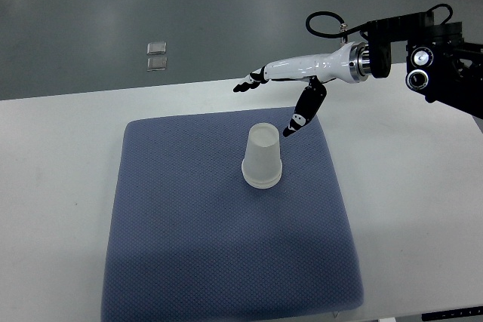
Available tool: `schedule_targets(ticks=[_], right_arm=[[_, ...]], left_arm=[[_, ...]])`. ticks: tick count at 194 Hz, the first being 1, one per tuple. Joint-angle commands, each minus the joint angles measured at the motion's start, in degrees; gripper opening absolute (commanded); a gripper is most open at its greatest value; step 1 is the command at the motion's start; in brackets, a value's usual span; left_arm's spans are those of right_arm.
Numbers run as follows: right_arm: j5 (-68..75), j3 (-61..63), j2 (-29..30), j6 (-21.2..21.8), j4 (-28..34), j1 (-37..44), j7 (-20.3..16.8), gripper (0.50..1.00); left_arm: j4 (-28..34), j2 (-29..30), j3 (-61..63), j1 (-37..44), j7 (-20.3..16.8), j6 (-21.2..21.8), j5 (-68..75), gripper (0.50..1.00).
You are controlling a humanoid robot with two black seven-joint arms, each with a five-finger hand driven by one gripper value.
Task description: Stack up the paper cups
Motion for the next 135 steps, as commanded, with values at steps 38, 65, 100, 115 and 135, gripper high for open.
schedule_targets(ticks=[38, 65, 100, 115, 135], right_arm=[[25.8, 0.0, 0.6, 0.0, -9.4, -4.2, -2.6, 0.921], [43.8, 0.1, 3.9, -0.7, -15.0, -7.4, -11.8, 0.921], [60.8, 0.4, 8.2, -3.8, -22.5, -10.8, -13.3, 0.921], [65.8, 2.7, 9.9, -4.7, -25.8, -12.2, -13.4, 0.924], [68.8, 5.9, 11.3, -4.8, -28.9, -14.0, -13.4, 0.924]], left_arm=[[0.0, 0.0, 0.0, 0.0, 0.0, 0.0, 0.0, 1.000], [0.0, 0.0, 0.0, 0.0, 0.0, 0.0, 0.0, 1.000], [0.0, 0.0, 0.0, 0.0, 0.0, 0.0, 0.0, 1.000], [0.0, 0.0, 0.0, 0.0, 0.0, 0.0, 0.0, 1.000], [0.0, 0.0, 0.0, 0.0, 0.0, 0.0, 0.0, 1.000]])
